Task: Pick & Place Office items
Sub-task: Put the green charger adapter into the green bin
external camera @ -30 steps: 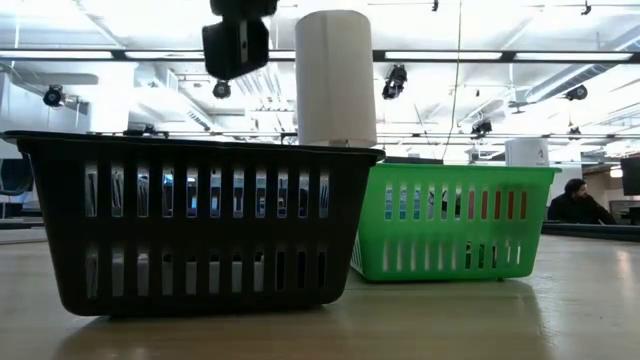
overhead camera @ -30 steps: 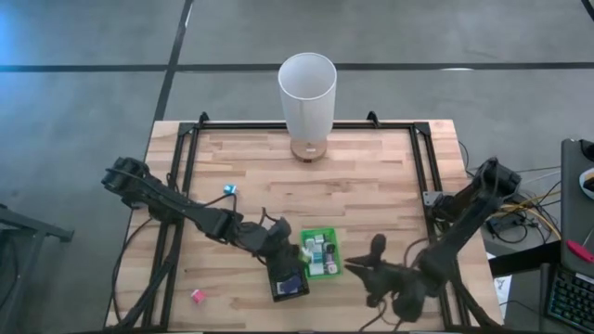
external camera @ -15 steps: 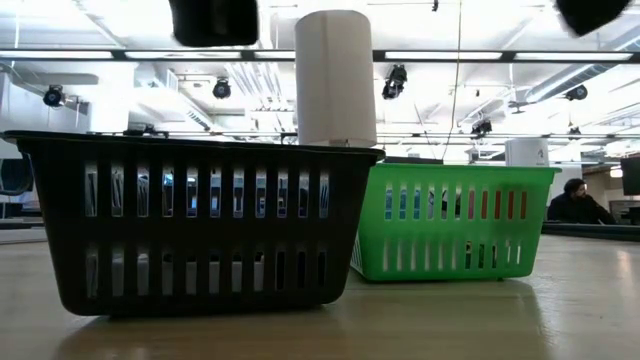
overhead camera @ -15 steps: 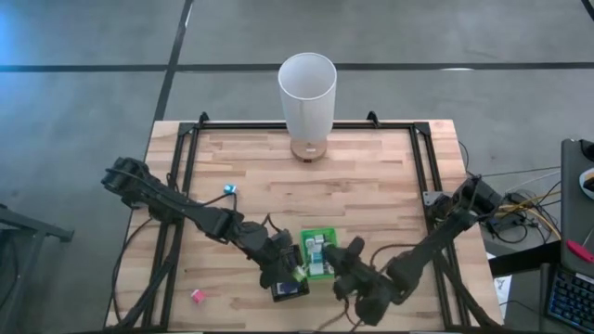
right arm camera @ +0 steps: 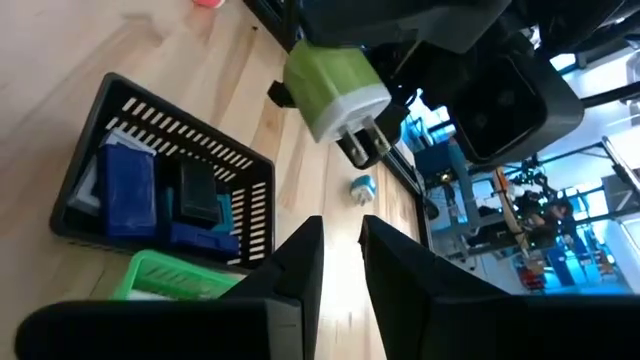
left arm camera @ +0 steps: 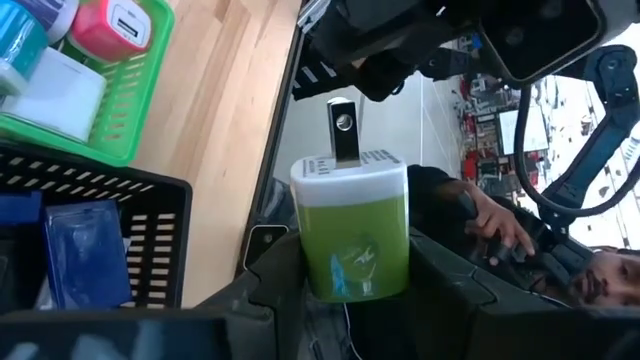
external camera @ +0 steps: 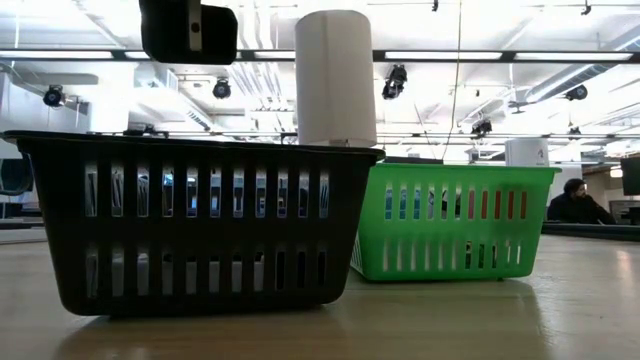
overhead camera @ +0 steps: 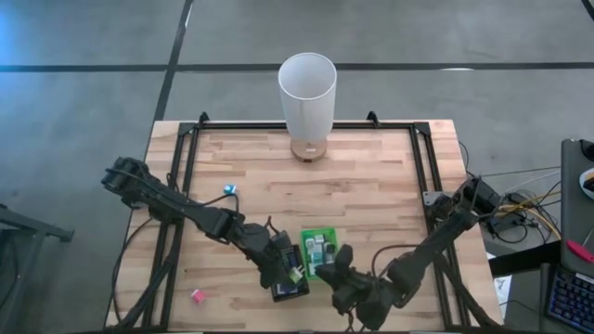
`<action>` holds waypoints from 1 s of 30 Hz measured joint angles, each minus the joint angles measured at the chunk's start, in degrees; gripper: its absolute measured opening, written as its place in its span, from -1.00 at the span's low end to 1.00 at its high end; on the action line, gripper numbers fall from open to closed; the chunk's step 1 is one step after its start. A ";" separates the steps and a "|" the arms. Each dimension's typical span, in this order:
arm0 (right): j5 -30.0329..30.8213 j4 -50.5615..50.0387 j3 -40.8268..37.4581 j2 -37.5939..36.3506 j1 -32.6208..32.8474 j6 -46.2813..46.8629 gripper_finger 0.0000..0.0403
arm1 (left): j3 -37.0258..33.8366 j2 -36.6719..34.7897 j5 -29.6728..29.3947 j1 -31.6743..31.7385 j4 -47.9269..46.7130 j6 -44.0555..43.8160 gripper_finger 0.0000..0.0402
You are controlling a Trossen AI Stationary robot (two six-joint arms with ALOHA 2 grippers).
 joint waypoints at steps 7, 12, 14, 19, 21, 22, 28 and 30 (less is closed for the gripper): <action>-0.14 -0.04 0.87 0.00 -0.05 1.77 -0.66 | -0.01 0.00 -0.04 0.00 -0.44 -0.20 -0.34; 0.70 -0.06 1.78 0.00 -0.11 2.93 -0.66 | -0.02 0.00 -0.08 0.00 -0.66 0.24 -0.34; 2.89 0.04 2.15 0.00 -0.14 2.70 -0.66 | -0.04 0.00 -0.21 0.00 -0.87 0.24 -0.34; 6.75 0.18 2.23 0.00 -0.34 4.94 -0.66 | -0.04 0.00 -0.21 0.00 -1.02 0.29 -0.34; 6.79 0.48 2.23 0.00 -0.34 6.95 -0.66 | -0.04 0.00 -0.21 0.00 -1.07 0.70 -0.34; 6.78 0.48 2.23 0.00 -0.34 8.35 -0.66 | -0.04 0.00 -0.19 -0.02 -1.07 0.92 -0.34; 6.65 1.39 2.23 0.00 -0.38 13.11 -0.66 | -0.04 0.00 -0.17 -0.02 -1.07 2.01 -0.34; 6.31 1.58 2.23 0.00 -0.38 13.84 -0.66 | -0.04 0.00 -0.17 -0.02 -1.07 2.01 -0.34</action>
